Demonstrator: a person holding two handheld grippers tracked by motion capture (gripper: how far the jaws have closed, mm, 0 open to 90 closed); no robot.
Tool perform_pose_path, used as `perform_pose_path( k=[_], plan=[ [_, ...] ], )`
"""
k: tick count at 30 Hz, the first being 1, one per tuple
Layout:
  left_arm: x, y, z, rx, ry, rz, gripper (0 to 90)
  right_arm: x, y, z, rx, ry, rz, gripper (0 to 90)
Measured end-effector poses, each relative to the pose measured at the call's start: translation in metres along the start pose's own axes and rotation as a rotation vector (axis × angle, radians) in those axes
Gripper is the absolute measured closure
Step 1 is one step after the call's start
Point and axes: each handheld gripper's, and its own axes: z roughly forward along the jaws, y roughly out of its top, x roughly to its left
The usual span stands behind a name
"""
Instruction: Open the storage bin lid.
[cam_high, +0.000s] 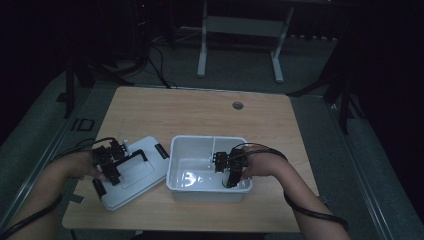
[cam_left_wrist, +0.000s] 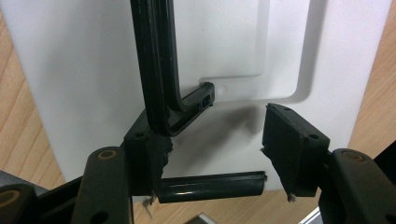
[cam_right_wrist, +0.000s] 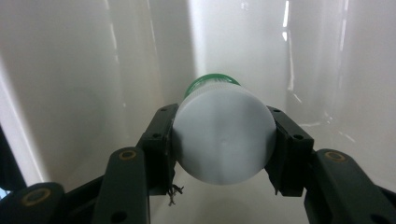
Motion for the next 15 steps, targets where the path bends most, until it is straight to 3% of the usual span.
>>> perform_pose_path(
  k=[4,15],
  plan=[
    [0.000,0.000,0.000,0.002,0.002,0.004,40.8,0.001,0.006,0.005,-0.002,0.016,-0.007,50.0],
    [0.000,0.001,0.002,0.007,0.002,0.006,40.8,-0.001,0.020,0.024,0.057,0.018,-0.002,50.0]
  ],
)
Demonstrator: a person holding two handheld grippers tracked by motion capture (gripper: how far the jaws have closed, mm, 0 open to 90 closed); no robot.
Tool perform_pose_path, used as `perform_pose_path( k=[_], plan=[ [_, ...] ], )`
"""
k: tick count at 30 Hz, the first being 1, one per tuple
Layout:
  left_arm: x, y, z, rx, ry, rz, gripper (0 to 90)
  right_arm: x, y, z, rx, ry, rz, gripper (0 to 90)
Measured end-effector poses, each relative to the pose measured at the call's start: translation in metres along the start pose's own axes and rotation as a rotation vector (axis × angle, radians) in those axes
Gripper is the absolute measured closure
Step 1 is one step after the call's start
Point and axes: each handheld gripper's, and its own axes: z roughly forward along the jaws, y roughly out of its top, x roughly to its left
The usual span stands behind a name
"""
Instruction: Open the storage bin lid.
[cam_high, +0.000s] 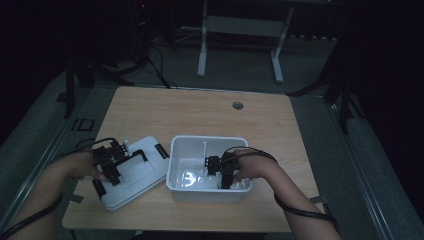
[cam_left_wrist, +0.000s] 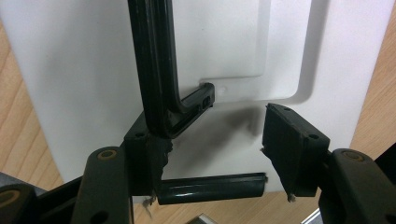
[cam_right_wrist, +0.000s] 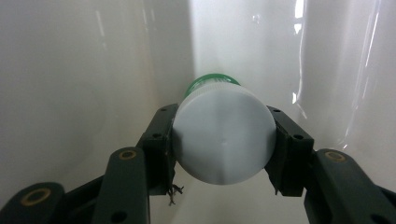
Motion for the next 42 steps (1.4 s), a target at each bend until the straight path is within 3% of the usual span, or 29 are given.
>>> perform_pose_path(
  k=[20,31,42],
  plan=[
    [0.001,-0.001,-0.002,-0.008,0.001,-0.006,40.8,-0.001,0.007,0.022,0.065,0.020,0.007,46.9],
    [0.000,0.000,-0.005,-0.004,0.008,0.002,40.8,-0.005,0.002,-0.012,0.038,-0.001,0.028,43.3],
    [-0.001,-0.002,-0.002,0.009,0.009,0.001,40.8,-0.003,-0.017,-0.042,-0.013,-0.010,0.035,43.4]
  ],
)
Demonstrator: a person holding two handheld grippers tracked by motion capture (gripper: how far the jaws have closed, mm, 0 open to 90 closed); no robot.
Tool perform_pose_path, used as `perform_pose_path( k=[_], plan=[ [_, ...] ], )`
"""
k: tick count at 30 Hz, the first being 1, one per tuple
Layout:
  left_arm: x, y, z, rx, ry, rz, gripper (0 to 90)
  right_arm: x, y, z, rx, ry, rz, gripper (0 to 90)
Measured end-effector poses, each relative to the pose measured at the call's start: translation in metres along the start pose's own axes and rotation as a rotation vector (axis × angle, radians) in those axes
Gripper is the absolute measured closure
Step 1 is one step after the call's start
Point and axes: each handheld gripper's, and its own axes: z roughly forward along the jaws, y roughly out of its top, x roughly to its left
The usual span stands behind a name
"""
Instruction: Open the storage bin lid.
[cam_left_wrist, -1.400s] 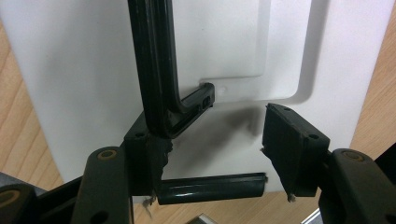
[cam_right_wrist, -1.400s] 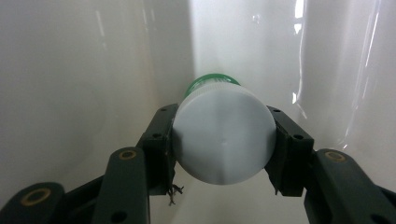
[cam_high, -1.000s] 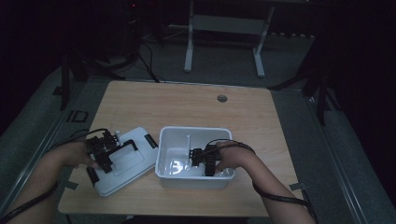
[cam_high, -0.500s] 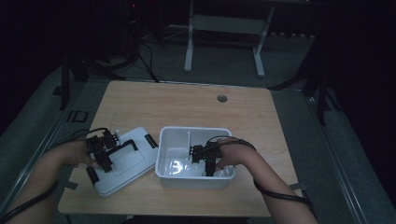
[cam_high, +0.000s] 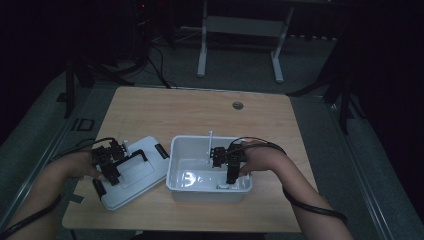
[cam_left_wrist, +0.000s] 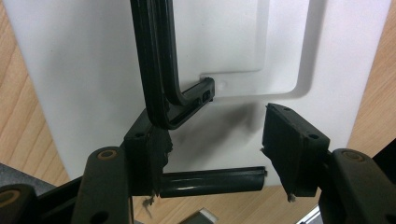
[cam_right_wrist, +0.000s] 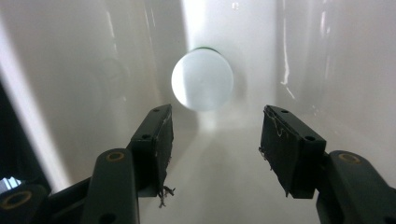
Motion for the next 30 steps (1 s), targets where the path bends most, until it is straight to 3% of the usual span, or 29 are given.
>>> perform_pose_path(
  k=[6,12,13,14,25,30],
  plan=[
    [0.000,-0.001,0.000,0.000,0.000,-0.003,40.7,0.003,-0.019,-0.018,-0.031,-0.009,0.010,43.4],
    [-0.001,-0.001,-0.002,-0.003,0.000,-0.002,40.8,0.001,-0.037,-0.024,-0.048,-0.004,0.045,43.3],
    [0.000,-0.001,-0.002,0.000,-0.001,-0.005,40.8,0.001,-0.045,-0.028,-0.092,0.008,0.051,43.0],
    [-0.001,-0.001,-0.002,0.000,0.001,-0.003,40.7,0.001,-0.048,-0.030,-0.104,0.011,0.050,43.0],
    [-0.002,0.000,-0.001,-0.001,0.001,-0.002,40.7,-0.001,-0.078,-0.049,-0.148,-0.036,0.078,41.8],
    [-0.002,0.000,-0.003,-0.002,0.003,0.000,40.7,-0.006,-0.099,-0.051,-0.160,-0.063,0.122,38.3]
  ],
)
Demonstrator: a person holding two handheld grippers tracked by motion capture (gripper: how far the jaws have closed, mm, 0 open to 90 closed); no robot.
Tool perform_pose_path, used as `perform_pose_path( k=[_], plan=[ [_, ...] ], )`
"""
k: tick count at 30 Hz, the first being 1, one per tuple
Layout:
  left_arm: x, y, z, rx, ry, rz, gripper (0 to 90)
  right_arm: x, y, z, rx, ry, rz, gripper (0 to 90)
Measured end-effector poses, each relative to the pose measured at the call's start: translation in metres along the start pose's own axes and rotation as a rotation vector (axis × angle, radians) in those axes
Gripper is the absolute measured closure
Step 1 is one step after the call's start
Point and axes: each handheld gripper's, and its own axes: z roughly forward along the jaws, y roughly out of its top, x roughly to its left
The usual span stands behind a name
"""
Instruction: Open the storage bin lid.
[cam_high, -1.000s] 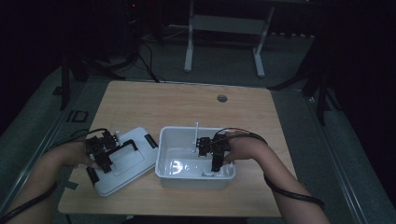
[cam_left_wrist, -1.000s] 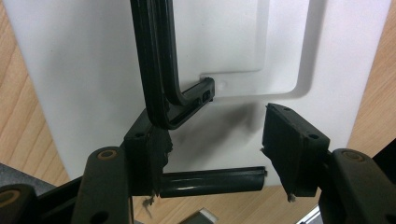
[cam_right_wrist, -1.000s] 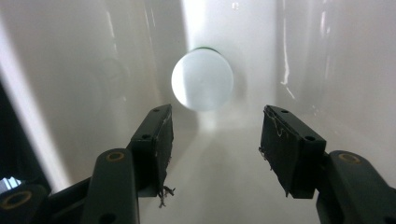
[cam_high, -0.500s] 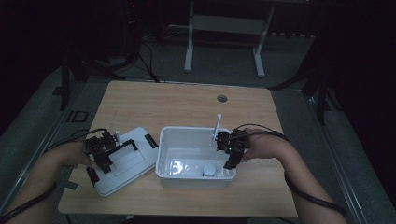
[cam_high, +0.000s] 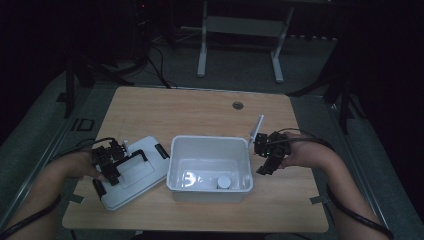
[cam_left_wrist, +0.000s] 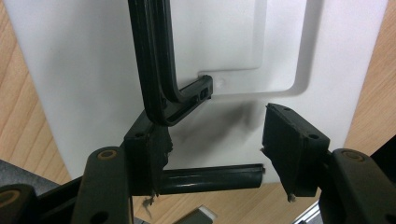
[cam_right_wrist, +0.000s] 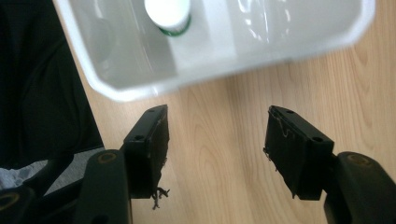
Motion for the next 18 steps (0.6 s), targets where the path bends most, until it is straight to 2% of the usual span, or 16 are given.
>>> perform_pose_path(
  k=[2,3,4,5,6,7,8,9,10,12,14,16,18],
  plan=[
    [0.000,0.000,0.000,-0.001,0.000,-0.001,40.8,-0.004,-0.013,0.003,-0.004,-0.001,0.024,32.2],
    [0.000,0.000,0.000,-0.001,0.000,-0.001,40.7,-0.004,-0.013,0.003,-0.004,-0.001,0.024,32.2],
    [0.000,0.000,0.000,-0.001,0.001,0.000,40.8,-0.008,-0.022,0.008,-0.008,0.005,0.047,28.0],
    [0.000,0.000,0.000,0.000,0.001,0.000,40.8,-0.008,-0.022,0.008,-0.008,0.005,0.047,28.0],
    [0.000,0.000,-0.001,0.001,-0.003,-0.004,40.8,-0.009,-0.029,0.013,-0.013,0.003,0.055,21.4],
    [0.000,0.000,-0.001,0.001,-0.003,-0.004,40.8,-0.009,-0.029,0.013,-0.013,0.003,0.055,21.4],
    [0.001,0.001,-0.001,0.007,-0.011,-0.007,40.8,-0.010,-0.037,0.019,-0.015,-0.016,0.044,17.4],
    [0.001,0.001,-0.001,0.007,-0.011,-0.007,40.8,-0.010,-0.037,0.019,-0.015,-0.016,0.044,17.4],
    [0.001,0.001,-0.001,0.011,-0.014,-0.009,40.8,-0.012,-0.044,0.025,-0.018,-0.040,0.054,14.8],
    [0.002,0.002,-0.001,0.012,-0.018,-0.011,40.8,-0.012,-0.047,0.028,-0.017,-0.042,0.058,14.6],
    [0.002,0.002,-0.001,0.012,-0.018,-0.012,40.8,-0.016,-0.060,0.039,-0.008,-0.015,0.087,13.3],
    [0.002,0.002,0.000,0.021,-0.025,-0.012,40.8,-0.016,-0.063,0.042,-0.003,-0.012,0.094,12.9],
    [0.002,0.003,0.000,0.025,-0.029,-0.013,40.8,-0.018,-0.074,0.056,0.029,-0.027,0.119,12.2]
  ],
)
